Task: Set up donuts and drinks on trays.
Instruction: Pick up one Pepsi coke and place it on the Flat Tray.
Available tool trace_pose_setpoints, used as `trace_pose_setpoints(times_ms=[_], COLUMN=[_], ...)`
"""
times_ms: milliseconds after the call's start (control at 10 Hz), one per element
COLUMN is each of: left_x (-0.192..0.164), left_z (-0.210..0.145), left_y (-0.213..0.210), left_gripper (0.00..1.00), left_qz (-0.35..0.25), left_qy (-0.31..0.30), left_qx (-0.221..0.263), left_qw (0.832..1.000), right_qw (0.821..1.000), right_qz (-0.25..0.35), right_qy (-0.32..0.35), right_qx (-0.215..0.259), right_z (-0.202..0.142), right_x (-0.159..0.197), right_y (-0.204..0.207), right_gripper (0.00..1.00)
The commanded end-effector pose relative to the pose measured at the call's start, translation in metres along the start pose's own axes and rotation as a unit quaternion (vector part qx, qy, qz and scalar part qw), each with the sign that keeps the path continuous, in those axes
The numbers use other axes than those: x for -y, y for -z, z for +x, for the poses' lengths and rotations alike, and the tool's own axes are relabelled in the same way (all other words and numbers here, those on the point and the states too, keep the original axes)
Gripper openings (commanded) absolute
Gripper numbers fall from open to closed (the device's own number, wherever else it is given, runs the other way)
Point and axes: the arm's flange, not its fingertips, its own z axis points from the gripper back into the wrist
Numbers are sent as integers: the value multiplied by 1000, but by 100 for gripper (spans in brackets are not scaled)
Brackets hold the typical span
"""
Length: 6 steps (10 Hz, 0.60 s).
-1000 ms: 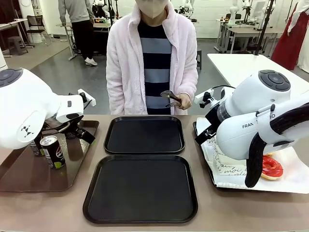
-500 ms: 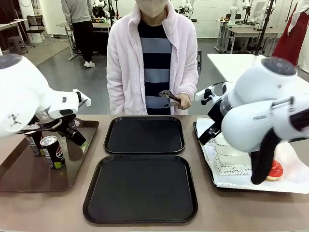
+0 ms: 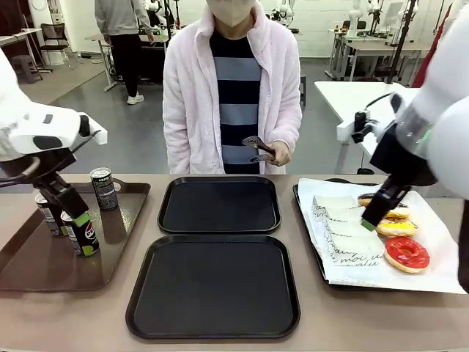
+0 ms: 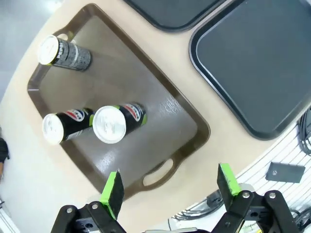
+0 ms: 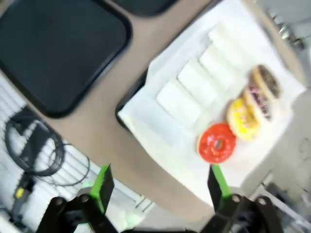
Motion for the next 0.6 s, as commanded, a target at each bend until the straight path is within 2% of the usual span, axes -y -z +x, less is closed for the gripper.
trace_pose_setpoints(times_ms=[0, 100, 200, 300, 400, 500], left_x=[-4, -4, -4, 0, -38, -66], left_z=[9, 9, 9, 0, -16, -35], left_y=[17, 17, 17, 1, 6, 10], left_gripper=[100, 100, 100, 100, 100, 100], left_qz=[-6, -6, -6, -1, -129, -222], left_qy=[-4, -4, -4, 0, -82, -125], left_qx=[0, 0, 0, -2, 36, 70], left_qw=[1000, 1000, 1000, 1000, 988, 965], right_qw=[1000, 1000, 1000, 978, 941, 877], right_qz=[3, 3, -2, 142, 193, 296], right_qy=[6, 6, 0, 141, 250, 342], right_qx=[1, 1, 2, 57, 120, 161], right_z=[14, 14, -4, -25, -60, -102], right_x=[6, 6, -1, 42, 82, 118], right_y=[20, 20, -5, 21, 26, 25], right_gripper=[100, 100, 100, 100, 100, 100])
